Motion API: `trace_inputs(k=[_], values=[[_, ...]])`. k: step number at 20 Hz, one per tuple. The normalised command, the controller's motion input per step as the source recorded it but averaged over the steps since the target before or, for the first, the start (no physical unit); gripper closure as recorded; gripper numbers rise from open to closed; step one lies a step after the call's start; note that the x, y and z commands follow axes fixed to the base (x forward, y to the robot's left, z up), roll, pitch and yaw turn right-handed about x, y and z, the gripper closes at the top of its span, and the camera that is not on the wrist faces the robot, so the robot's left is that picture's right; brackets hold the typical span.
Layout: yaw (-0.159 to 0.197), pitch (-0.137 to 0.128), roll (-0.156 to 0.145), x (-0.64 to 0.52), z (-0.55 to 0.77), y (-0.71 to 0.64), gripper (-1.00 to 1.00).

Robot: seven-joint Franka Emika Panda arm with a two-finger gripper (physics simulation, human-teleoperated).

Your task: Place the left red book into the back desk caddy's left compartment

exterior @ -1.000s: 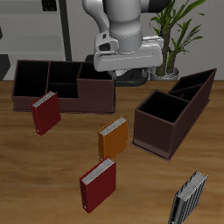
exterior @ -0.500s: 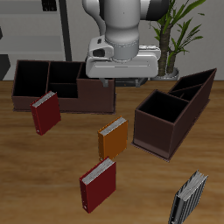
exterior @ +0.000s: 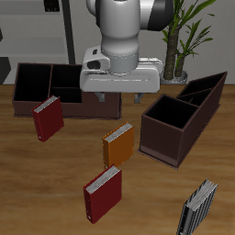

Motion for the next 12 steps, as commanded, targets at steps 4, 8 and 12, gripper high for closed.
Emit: trace_inputs(k=[4, 8, 12], values=[[-0.048, -0.029, -0.013, 0.42, 0.02, -0.15, -1.0], [-0.053, -0.009, 0.001, 0.42, -0.05, -0.01, -1.0], [-0.027, -0.002, -0.001, 0.31, -0.05, 0.04, -1.0]])
